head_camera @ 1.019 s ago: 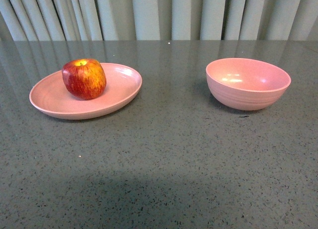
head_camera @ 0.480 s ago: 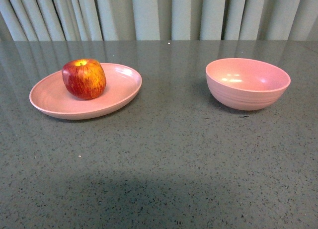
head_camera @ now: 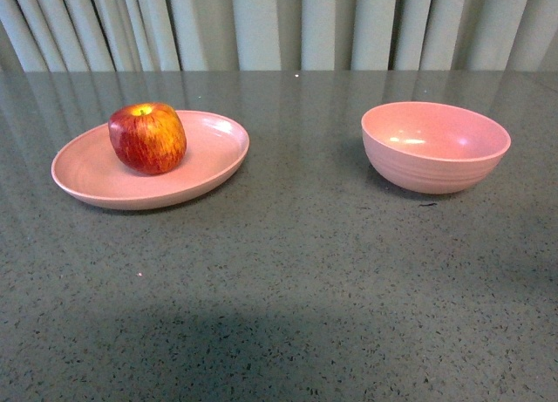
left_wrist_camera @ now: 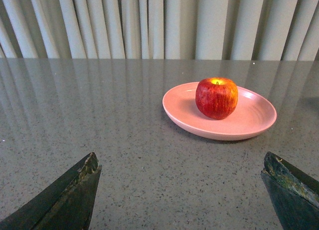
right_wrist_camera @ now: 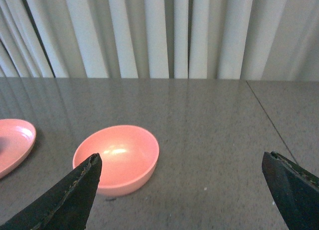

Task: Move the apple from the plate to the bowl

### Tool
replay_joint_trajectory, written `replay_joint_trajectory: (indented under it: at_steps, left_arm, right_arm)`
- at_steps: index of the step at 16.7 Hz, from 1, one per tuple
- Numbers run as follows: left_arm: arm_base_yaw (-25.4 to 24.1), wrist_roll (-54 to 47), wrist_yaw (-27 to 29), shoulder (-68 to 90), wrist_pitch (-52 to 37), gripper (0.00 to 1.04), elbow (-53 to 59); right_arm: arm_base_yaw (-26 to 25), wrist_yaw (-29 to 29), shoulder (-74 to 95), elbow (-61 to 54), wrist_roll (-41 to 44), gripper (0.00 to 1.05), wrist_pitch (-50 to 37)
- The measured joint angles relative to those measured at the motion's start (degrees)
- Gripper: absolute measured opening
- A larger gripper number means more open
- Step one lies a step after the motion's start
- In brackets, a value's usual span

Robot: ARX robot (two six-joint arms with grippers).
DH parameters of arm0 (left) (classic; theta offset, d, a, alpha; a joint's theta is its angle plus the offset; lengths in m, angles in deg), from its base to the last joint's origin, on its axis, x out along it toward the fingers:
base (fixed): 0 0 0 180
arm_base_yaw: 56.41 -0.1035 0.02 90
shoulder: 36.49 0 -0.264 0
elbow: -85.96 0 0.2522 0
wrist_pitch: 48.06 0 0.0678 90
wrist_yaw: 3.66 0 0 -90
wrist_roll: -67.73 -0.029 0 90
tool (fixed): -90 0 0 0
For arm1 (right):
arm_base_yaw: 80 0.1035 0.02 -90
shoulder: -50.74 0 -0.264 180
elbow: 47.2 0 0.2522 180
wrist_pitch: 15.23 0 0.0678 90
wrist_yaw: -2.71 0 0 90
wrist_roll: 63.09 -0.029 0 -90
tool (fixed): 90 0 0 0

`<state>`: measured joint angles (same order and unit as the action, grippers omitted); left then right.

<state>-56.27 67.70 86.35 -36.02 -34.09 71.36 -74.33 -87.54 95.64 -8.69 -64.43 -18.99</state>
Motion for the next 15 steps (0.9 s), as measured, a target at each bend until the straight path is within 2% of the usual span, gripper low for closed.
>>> replay_joint_trajectory:
  at_steps: [3, 5, 7, 11, 15]
  left_arm:
    - [0.00, 0.00, 0.00, 0.00, 0.00, 0.98, 0.00]
    - [0.00, 0.00, 0.00, 0.00, 0.00, 0.98, 0.00]
    - [0.00, 0.00, 0.00, 0.00, 0.00, 0.98, 0.00]
    - [0.00, 0.00, 0.00, 0.00, 0.00, 0.98, 0.00]
    - [0.00, 0.00, 0.00, 0.00, 0.00, 0.98, 0.00]
  right_arm:
    - [1.20, -1.57, 14.56, 11.63, 0.81, 0.98, -0.57]
    - [3.78, -3.80, 30.56, 25.03, 1.44, 0.98, 3.91]
    - [3.78, -5.73, 41.16, 33.22, 1.40, 0.98, 9.09]
    - [3.76, -5.97, 50.07, 38.38, -0.22, 0.98, 15.91]
    - [3.69, -6.93, 54.12, 39.10, -2.51, 0.98, 18.69]
